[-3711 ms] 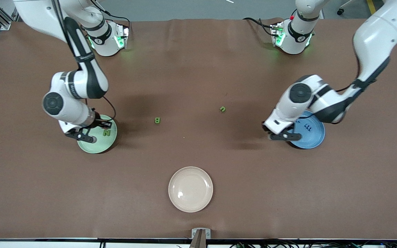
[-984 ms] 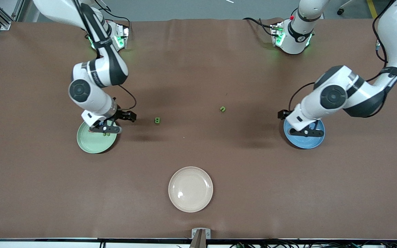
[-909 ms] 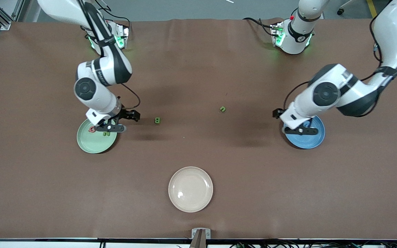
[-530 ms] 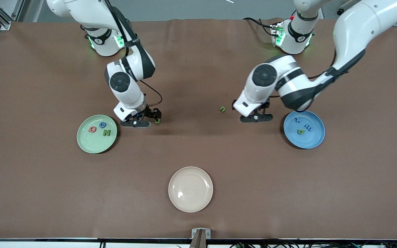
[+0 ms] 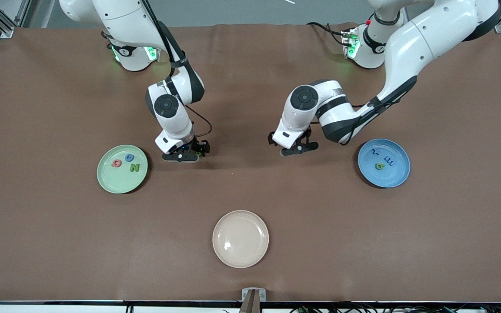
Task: Sort upper and lower case letters into plates
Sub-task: 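Move the right gripper to the green B while the left gripper reaches the u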
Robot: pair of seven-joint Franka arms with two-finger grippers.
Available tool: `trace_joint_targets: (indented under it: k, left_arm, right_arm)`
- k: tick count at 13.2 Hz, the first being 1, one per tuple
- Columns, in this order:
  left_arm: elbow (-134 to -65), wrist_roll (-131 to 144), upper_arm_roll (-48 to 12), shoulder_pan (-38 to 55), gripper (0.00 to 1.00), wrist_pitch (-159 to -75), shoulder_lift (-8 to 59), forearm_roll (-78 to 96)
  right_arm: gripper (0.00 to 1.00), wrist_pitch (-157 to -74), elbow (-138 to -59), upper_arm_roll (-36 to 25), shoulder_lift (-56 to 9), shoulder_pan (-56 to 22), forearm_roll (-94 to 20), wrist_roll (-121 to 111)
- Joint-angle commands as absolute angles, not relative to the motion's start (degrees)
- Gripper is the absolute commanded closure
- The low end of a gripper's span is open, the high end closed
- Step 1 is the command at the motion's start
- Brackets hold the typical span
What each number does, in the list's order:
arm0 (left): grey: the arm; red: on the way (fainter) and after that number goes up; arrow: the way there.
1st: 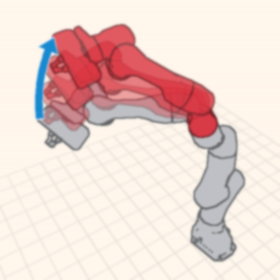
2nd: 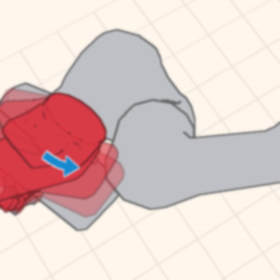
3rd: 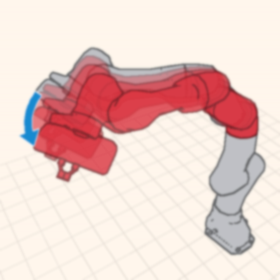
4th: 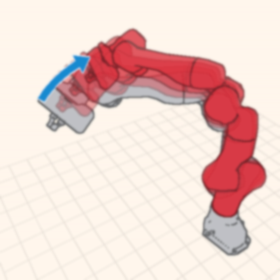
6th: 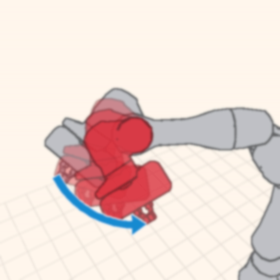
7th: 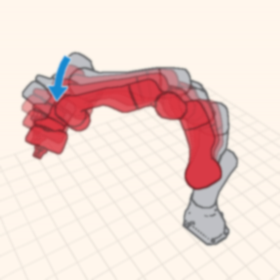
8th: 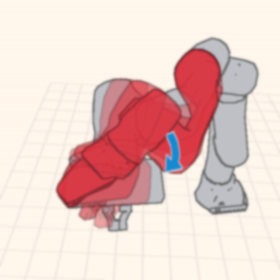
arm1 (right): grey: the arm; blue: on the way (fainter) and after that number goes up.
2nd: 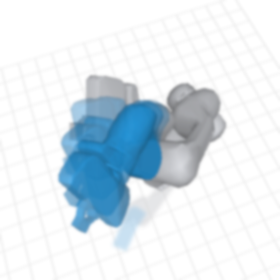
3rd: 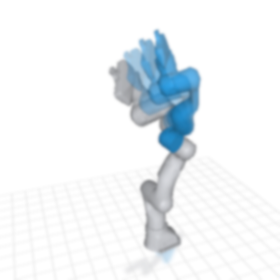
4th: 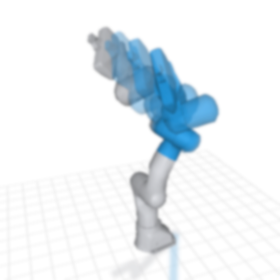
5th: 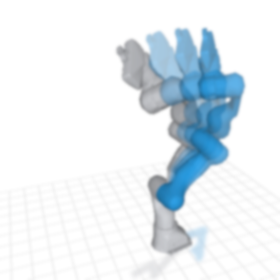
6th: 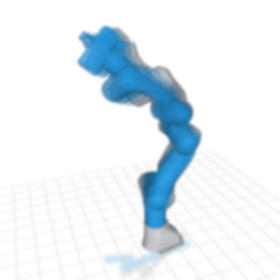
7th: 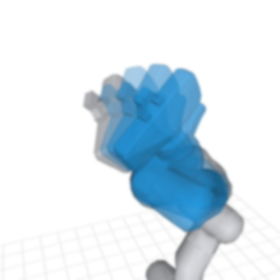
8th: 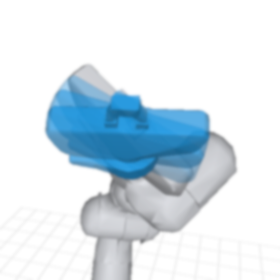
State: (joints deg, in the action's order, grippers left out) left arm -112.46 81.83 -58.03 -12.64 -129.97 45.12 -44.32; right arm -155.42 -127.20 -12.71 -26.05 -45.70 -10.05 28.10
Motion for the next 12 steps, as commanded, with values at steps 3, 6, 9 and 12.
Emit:
trace_joint_targets:
  k: [3,6,9,12]
  left_arm:
    - [-113.02,84.90,-54.59,-8.63,0.07,-132.89,44.74,-44.56]
    - [-114.25,85.25,-53.35,-6.94,0.24,-133.24,44.82,-44.56]
    - [-115.66,85.17,-53.09,-7.03,0.27,-133.24,44.74,-44.56]
    - [-116.19,85.17,-53.00,-7.03,0.31,-133.24,44.91,-45.70]
  right_arm:
    - [0.19,-155.74,-127.44,-13.27,-25.75,-47.46,-10.55,30.06]
    - [0.22,-155.57,-127.44,-13.18,-25.75,-47.98,-10.55,30.50]
    - [0.28,-155.48,-127.44,-13.18,-25.75,-47.99,-10.55,30.50]
    - [0.33,-155.65,-127.44,-13.18,-26.01,-47.99,-10.55,30.50]
